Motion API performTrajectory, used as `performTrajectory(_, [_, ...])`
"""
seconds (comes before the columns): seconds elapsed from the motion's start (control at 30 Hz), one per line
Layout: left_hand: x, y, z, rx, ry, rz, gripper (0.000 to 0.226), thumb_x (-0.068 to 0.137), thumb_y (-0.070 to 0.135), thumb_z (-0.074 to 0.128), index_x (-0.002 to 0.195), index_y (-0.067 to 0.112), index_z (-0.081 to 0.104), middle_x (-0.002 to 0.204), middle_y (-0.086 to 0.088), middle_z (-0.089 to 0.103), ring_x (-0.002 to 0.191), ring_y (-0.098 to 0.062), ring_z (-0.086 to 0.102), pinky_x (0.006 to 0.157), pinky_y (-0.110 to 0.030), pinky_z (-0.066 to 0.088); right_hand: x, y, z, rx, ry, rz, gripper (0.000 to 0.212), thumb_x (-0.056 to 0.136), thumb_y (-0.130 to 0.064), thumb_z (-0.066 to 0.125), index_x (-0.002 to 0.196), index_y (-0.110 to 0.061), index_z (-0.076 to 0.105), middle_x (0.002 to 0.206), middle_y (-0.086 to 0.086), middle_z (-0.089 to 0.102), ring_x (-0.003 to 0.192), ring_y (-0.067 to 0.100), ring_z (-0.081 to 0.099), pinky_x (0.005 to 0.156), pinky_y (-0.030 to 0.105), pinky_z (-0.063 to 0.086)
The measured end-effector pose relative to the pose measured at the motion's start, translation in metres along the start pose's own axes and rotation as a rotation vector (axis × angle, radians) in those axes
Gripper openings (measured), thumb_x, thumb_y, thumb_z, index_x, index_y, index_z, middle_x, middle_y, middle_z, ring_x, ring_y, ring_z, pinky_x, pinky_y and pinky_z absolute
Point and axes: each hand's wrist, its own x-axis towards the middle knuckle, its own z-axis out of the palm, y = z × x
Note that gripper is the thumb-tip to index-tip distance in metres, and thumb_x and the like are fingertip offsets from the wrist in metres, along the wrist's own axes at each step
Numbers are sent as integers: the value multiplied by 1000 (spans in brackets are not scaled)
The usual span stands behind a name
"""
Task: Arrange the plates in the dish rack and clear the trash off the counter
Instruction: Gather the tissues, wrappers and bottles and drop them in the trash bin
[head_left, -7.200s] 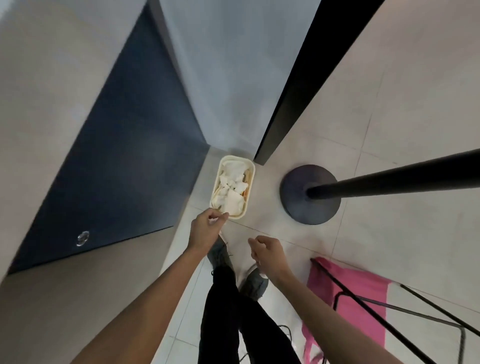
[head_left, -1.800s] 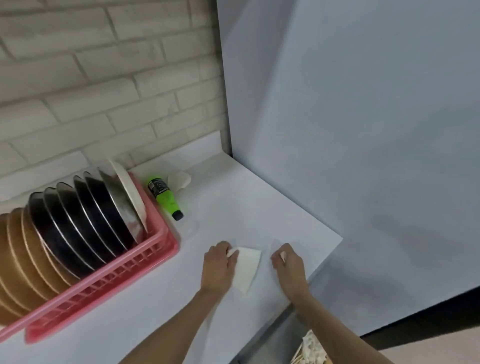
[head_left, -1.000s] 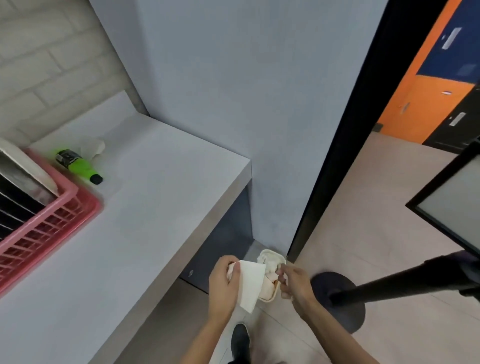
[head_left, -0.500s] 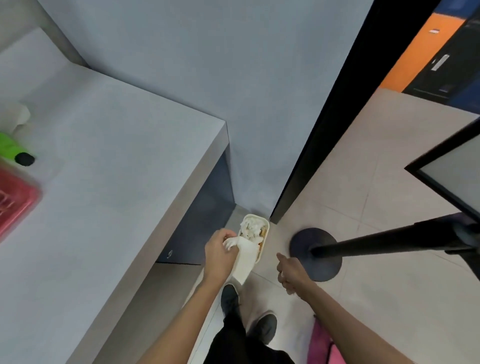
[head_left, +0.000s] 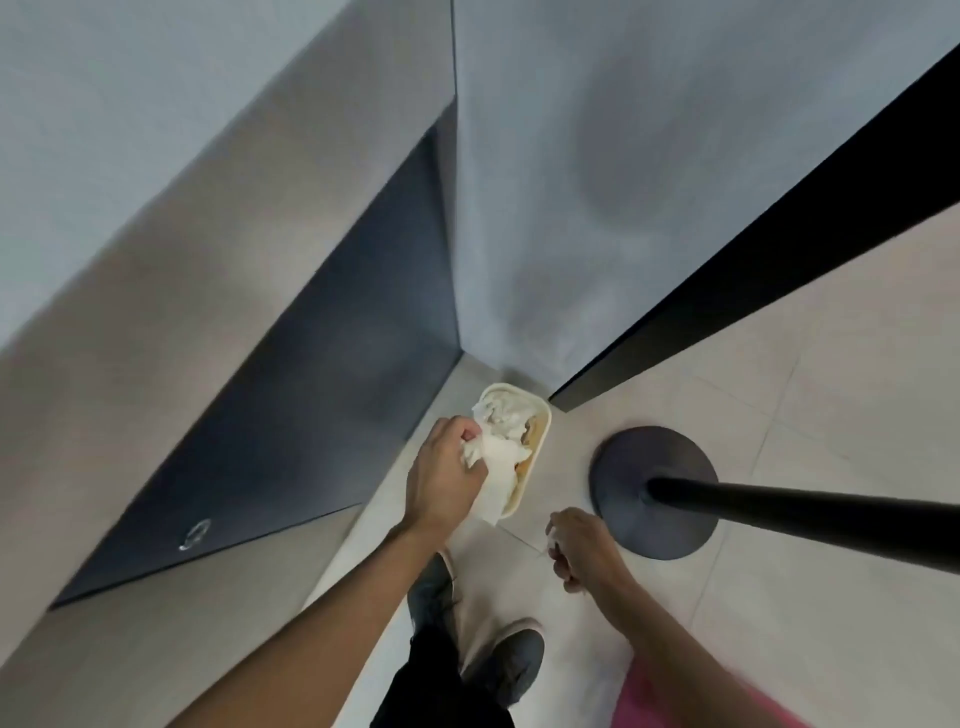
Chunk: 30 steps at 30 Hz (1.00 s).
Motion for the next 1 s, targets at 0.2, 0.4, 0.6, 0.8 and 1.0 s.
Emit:
performTrajectory(0.2, [69,-56,91,16,-14,50,29,80,6,69,104,19,60,111,2,59,95,-21,59,81,-39,53,105,54,24,-17,-28,-4,22,96,-10,45,74,-11,51,62,8,43,46,15,34,42,15,26])
performTrajectory(0.4, [137,-84,165,158,-38,135,21,87,14,69,104,18,58,114,3,58,98,-19,59,80,-39,55,170,85,33,-42,-22,-45,21,95,-12,45,75,-10,52,69,10,48,48,18,39,38,17,27])
performTrajectory(0.6, [155,-92,206,174,-75,200,30,85,25,73,110,19,59,119,5,57,105,-16,57,79,-34,52,213,80,30,-52,57,-96,20,97,-16,46,80,-10,54,73,9,54,50,20,43,36,18,30])
performTrajectory(0.8, [143,-105,206,130,-20,235,28,84,10,70,109,21,64,123,5,55,106,-17,58,75,-40,57,222,69,28,13,58,-99,15,93,-10,43,94,-4,57,75,11,53,50,19,38,36,16,26])
performTrajectory(1.0, [129,-102,206,68,-34,244,24,82,26,77,105,25,71,122,9,59,108,-16,58,82,-37,55,219,66,33,30,46,-109,13,95,-12,45,88,-7,54,75,11,55,50,19,40,34,15,27])
